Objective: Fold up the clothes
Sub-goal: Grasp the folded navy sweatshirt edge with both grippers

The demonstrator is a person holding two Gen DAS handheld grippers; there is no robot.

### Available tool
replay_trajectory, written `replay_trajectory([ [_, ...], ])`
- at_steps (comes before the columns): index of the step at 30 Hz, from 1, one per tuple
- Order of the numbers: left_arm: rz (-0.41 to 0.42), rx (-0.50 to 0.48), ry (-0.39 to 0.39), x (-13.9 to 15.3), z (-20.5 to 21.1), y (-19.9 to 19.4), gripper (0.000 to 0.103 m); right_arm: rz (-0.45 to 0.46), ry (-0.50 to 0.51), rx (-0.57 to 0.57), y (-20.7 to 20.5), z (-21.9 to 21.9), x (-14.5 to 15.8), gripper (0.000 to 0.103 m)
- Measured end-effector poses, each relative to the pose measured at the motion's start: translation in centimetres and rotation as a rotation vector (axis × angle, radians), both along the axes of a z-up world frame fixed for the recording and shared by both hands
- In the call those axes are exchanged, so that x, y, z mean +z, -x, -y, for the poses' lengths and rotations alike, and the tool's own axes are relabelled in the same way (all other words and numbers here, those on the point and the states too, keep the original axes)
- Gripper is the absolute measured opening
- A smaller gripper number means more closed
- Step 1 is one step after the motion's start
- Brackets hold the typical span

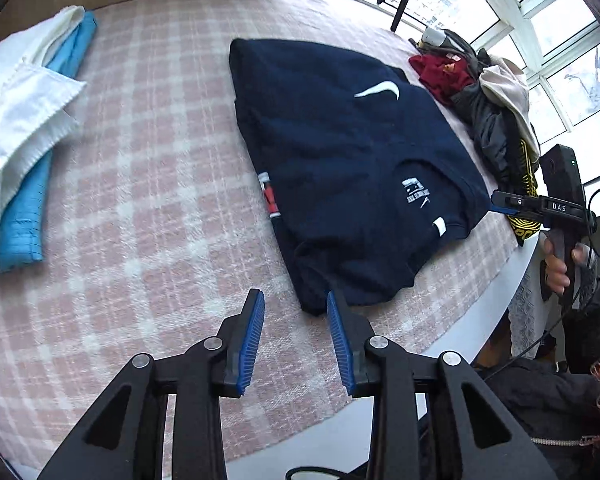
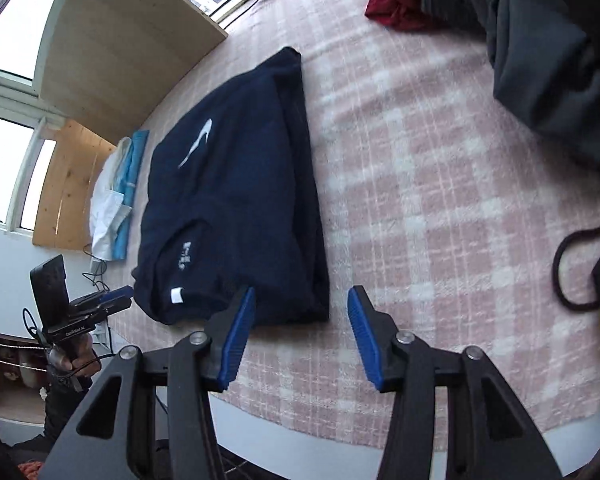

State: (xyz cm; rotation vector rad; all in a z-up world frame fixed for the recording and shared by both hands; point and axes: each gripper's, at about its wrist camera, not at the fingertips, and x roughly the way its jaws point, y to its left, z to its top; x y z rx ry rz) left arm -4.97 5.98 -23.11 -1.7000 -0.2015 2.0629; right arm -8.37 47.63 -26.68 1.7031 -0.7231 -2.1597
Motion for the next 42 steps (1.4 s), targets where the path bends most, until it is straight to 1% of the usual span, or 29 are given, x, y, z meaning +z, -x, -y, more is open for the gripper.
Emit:
replay_trajectory([
  [4,0.045,0.018,-0.054,-1.0,-0.4,0.0,0.028,0.017,-0.018,0.026,0.1,1.3,-0.7,0.047],
  [5,0.050,0.025,-0.069,-1.1,-0.4,0.0,0.023,0.018,-0.020,0.034,0.1,1.6,-0.8,0.047],
  [6,0.047,0.026,-0.084,-1.0,-0.5,-0.1,0.010,0.009,-0.015,0.043,0.1,1.9,-0.6,0.044],
  [7,0.033,0.020,-0.085,-0.6,-0.7,-0.2,0.011,0.001,-0.010,0.052,0.0,2.2,-0.5,0.038],
  [8,0.008,0.009,-0.073,-0.1,-0.9,-0.3,0.011,-0.007,-0.011,0.064,0.0,2.5,-0.4,0.035],
  [10,-0.006,-0.007,-0.034,-0.1,-1.1,-0.4,0.010,-0.010,-0.082,0.093,0.2,3.2,-0.3,0.023],
  [11,0.018,0.002,0.007,-0.9,-1.0,-0.3,0.010,0.009,-0.126,0.102,0.3,3.4,-0.7,0.022],
  [13,0.073,0.015,0.102,-2.6,-0.5,-0.1,0.005,0.046,-0.151,0.103,0.5,3.3,-1.2,0.022],
  [14,0.071,0.028,0.106,-2.6,-0.1,-0.1,0.002,0.051,-0.163,0.100,0.4,3.2,-1.0,0.022],
  [16,0.023,0.047,0.078,-0.7,0.4,-0.2,0.002,0.013,-0.210,0.087,0.2,3.0,0.4,0.023],
  [17,-0.003,0.057,0.064,0.4,0.7,-0.3,0.004,-0.005,-0.200,0.087,0.6,3.2,0.6,0.023],
  [18,-0.032,0.056,0.054,1.3,0.5,-0.4,0.009,-0.024,-0.190,0.086,1.0,3.5,0.7,0.023],
  [20,-0.115,0.025,0.055,3.3,-0.9,-0.3,0.011,-0.061,-0.170,0.084,1.7,4.0,1.0,0.025],
  [21,-0.150,0.002,0.049,3.9,-1.9,-0.1,0.015,-0.080,-0.160,0.083,2.1,4.3,1.1,0.028],
  [22,-0.164,-0.024,0.036,4.0,-2.9,0.3,0.017,-0.098,-0.150,0.082,2.5,4.5,1.2,0.030],
  [26,-0.137,-0.074,0.041,1.5,-6.3,2.0,0.017,-0.172,-0.110,0.078,3.9,5.6,1.8,0.030],
  [28,-0.091,-0.075,0.076,-0.7,-7.0,2.8,0.017,-0.209,-0.090,0.076,4.7,6.1,2.1,0.030],
  [29,-0.067,-0.075,0.097,-1.7,-6.9,2.9,0.017,-0.203,-0.092,0.082,5.1,6.3,1.8,0.030],
  [30,-0.055,-0.074,0.098,-2.4,-6.7,2.9,0.015,-0.126,-0.125,0.111,5.4,6.4,0.6,0.030],
  [31,-0.048,-0.070,0.081,-2.2,-6.3,3.0,0.015,-0.071,-0.149,0.134,5.7,6.3,-0.1,0.028],
  [33,-0.053,-0.065,0.094,-1.1,-5.7,3.2,0.014,-0.088,-0.151,0.144,5.4,5.5,1.3,0.028],
  [34,-0.081,-0.065,0.097,-0.3,-5.6,3.5,0.015,-0.105,-0.146,0.143,5.4,5.1,2.0,0.028],
  [36,-0.139,-0.062,0.103,1.2,-5.6,4.4,0.022,-0.180,-0.108,0.108,6.2,4.2,3.7,0.028],
  [37,-0.149,-0.046,0.105,1.4,-5.5,5.4,0.025,-0.208,-0.105,0.092,7.1,3.9,4.3,0.028],
  [38,-0.156,-0.029,0.107,1.5,-5.4,6.4,0.028,-0.227,-0.104,0.083,7.9,3.6,4.6,0.029],
  [39,-0.146,-0.016,0.096,1.4,-5.3,7.6,0.029,-0.219,-0.111,0.092,8.7,3.6,4.3,0.038],
  [40,-0.124,0.004,0.088,0.9,-5.2,8.5,0.031,-0.210,-0.119,0.102,9.5,3.6,4.0,0.049],
  [41,-0.101,0.024,0.080,0.4,-5.2,9.4,0.035,-0.199,-0.124,0.109,10.2,3.5,3.6,0.051],
  [42,-0.075,0.048,0.084,-0.2,-5.0,10.1,0.036,-0.179,-0.123,0.110,10.5,3.4,3.1,0.052],
])
